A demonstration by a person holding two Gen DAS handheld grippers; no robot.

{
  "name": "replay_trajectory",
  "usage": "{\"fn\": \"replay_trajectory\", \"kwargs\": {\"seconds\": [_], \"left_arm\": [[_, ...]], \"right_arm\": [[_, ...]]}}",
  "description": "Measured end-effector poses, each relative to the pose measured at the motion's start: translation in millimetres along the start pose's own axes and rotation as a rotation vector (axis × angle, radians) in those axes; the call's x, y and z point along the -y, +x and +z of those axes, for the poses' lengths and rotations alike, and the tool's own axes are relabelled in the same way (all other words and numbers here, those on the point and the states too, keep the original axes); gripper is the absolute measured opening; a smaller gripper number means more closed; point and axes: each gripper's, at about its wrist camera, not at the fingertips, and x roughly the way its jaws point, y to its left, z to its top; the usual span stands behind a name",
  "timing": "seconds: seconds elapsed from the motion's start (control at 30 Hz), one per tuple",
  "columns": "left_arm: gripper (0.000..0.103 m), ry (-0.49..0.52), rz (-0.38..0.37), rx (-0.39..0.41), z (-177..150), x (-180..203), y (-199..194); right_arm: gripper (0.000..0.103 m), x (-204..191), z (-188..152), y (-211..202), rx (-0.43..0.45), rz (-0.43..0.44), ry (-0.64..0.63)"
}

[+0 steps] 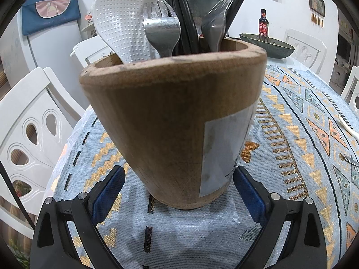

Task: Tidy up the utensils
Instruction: 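Carry the chopstick with the right gripper into the bamboo cup and release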

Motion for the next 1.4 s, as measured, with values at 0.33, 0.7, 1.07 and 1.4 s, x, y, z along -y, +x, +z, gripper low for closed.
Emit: {"fn": "replay_trajectory", "kwargs": {"seconds": [0.33, 0.7, 1.07, 1.4], "left_arm": [[0.097, 0.001, 0.001, 0.0, 0.1, 0.1, 0.4], [0.097, 0.001, 0.001, 0.0, 0.0, 0.5, 0.2], [0.097, 0.0, 0.0, 0.0, -0.1, 0.8, -0.1], [0.097, 0.001, 0.001, 0.001, 0.1, 0.3, -0.8]], "right_arm": [[0.007, -2.7, -34.4, 51.4, -0.163, 0.026, 0.008], [0.007, 2.9, -52.7, 79.9, -0.248, 0.02, 0.01], [0.027, 16.0, -58.1, 106.8, -0.349, 0.039, 0.062], [0.04, 43.9, -38.9, 77.4, -0.232, 0.017, 0.137]]}}
